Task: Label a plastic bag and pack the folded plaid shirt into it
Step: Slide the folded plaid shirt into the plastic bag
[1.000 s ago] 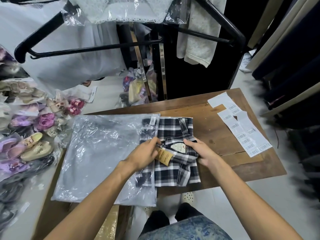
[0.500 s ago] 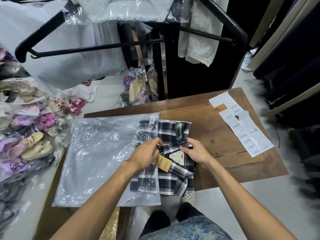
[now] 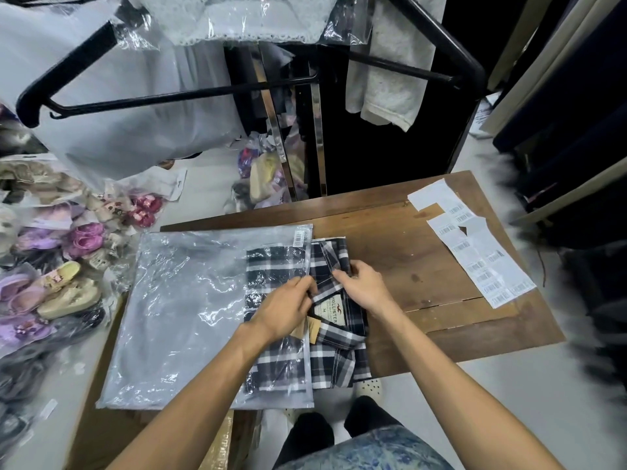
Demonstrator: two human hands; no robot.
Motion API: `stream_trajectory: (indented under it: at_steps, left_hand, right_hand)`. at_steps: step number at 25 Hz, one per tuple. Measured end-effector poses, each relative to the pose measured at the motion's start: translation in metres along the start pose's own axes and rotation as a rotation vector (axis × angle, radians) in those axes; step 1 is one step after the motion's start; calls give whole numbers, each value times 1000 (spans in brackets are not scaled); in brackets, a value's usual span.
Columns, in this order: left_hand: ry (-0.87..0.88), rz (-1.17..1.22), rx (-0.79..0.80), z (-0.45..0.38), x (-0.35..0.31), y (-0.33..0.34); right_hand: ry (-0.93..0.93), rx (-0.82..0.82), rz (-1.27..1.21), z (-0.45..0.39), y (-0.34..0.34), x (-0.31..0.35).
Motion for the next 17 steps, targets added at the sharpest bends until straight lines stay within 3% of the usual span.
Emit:
stream_trajectory:
  at_steps: [3, 9, 14, 17]
  left_hand:
    - [-39, 48, -7, -1, 3, 4]
    - [-16, 100, -27, -1, 2, 5]
    - [-37, 112, -21, -1, 2, 3]
    - [-50, 139, -34, 0, 2, 1]
  right_hand:
    - [3, -106, 178, 12, -16, -17]
    - [-38, -166, 163, 17, 2, -20]
    - [-10, 23, 134, 10, 22, -10]
    - [80, 124, -227, 18, 17, -12]
Point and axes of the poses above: each hand's wrist, its own z-axis away from the middle knuckle, its own y-axis out of the palm, x = y × z, the point moved 4 cm from there along -z, towards the middle knuckle, and after that the axes turned 1 degree about z, right-handed, at the moved point
